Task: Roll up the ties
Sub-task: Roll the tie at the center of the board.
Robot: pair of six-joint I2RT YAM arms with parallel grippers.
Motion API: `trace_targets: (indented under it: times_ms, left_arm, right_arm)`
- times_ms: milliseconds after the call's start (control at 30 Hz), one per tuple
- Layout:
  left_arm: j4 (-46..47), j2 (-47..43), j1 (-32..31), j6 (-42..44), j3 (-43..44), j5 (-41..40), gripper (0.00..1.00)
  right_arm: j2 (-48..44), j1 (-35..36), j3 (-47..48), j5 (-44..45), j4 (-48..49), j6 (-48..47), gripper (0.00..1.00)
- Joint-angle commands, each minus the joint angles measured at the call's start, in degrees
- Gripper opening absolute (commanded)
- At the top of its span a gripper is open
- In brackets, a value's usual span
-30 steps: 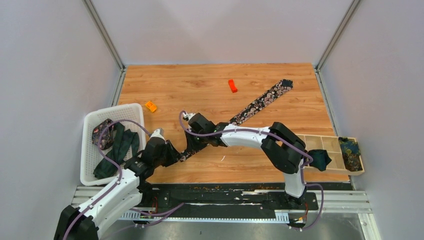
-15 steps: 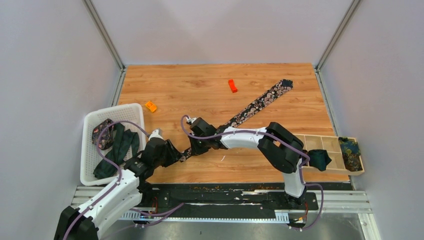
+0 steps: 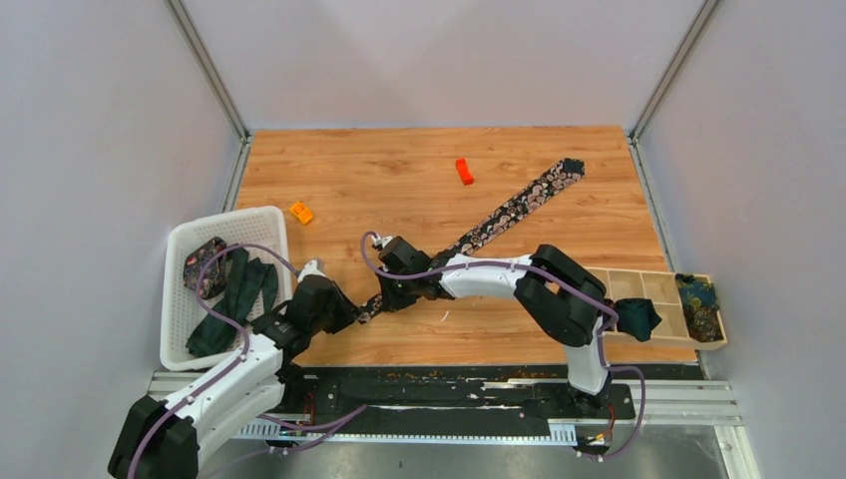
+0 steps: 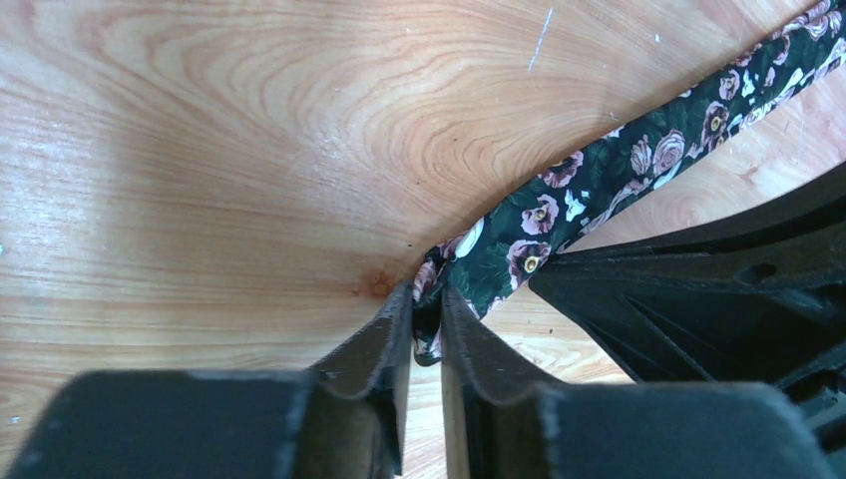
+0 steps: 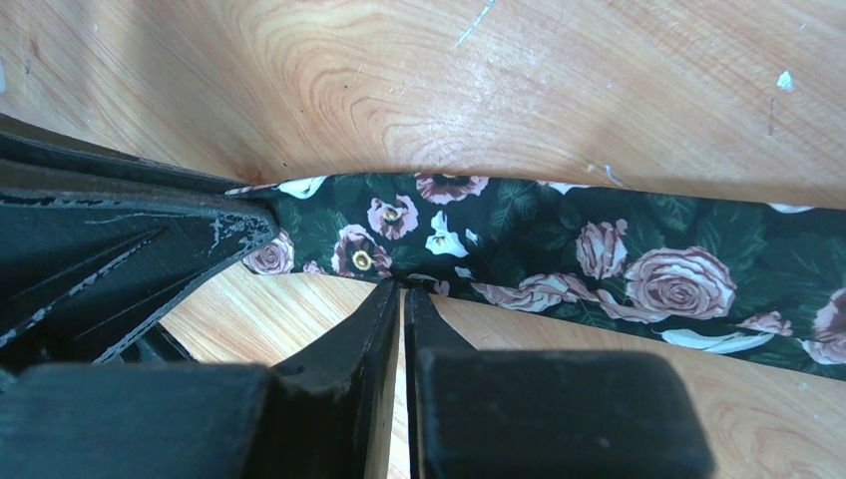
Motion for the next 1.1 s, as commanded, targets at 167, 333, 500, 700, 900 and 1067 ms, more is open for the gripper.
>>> trace_targets:
  times_ms: [167, 333, 500, 700, 900, 1067]
  left_arm:
    - [3.87, 2.22, -0.21, 0.58, -0.06, -0.42, 0.03]
    - [3.31, 1.82, -0.21, 1.37, 0.21, 0.14, 0.0]
    - [3.32, 0.43, -0.21, 2.46, -0.09, 0.82, 0.0]
    - [2.69, -0.98, -0.21, 3.7, -0.19, 0.94, 0.0]
    - [1.42, -2.33, -0.21, 3.8, 0.31, 0.4, 0.0]
    - [-0.35, -2.08, -0.21, 4.19, 2.22, -0.22, 0.0]
  right_arm:
    - [-6.37, 0.69, 1.46, 1.98, 0.86, 0.59, 0.09]
    - [-3.98, 0.69, 5.31, 3.18, -0.55, 0.68, 0.09]
    - [1.03, 0.61, 8.71, 4.39, -1.99, 0.58, 0.09]
    - [5.42, 0.61, 9.89, 5.91, -3.95, 0.07, 0.08]
    - [3.22, 0.84, 5.0, 6.94, -3.81, 2.14, 0.08]
    - [1.29, 1.26, 3.16, 9.12, -4.23, 3.01, 0.07]
